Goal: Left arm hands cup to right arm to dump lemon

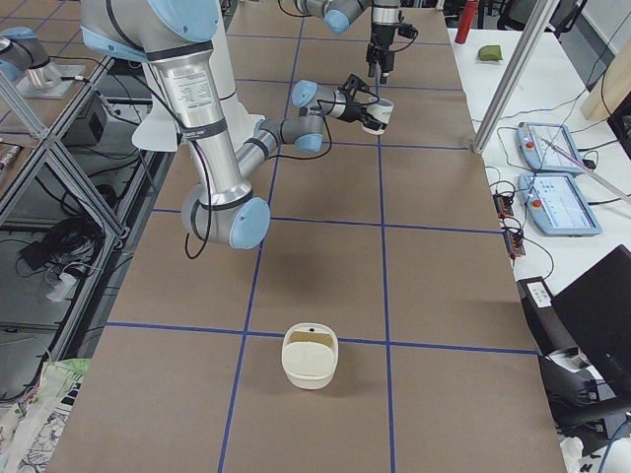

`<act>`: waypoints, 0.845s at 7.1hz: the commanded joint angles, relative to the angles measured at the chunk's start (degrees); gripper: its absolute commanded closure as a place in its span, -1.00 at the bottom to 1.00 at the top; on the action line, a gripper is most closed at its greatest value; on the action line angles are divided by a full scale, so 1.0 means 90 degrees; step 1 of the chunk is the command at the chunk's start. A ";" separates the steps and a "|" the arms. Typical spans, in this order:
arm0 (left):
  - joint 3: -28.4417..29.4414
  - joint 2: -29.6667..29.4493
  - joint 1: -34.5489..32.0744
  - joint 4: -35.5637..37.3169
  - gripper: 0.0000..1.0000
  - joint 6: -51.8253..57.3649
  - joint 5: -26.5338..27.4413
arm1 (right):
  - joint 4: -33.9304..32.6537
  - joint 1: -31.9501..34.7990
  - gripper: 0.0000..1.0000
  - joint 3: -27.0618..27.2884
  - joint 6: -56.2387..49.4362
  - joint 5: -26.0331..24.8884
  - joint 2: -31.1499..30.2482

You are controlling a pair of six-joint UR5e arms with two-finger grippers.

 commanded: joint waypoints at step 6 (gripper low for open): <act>-0.0001 0.0450 -0.0009 0.0016 -1.00 0.1138 0.0731 | 0.2361 0.0907 0.71 0.2050 0.0441 0.0826 -0.4395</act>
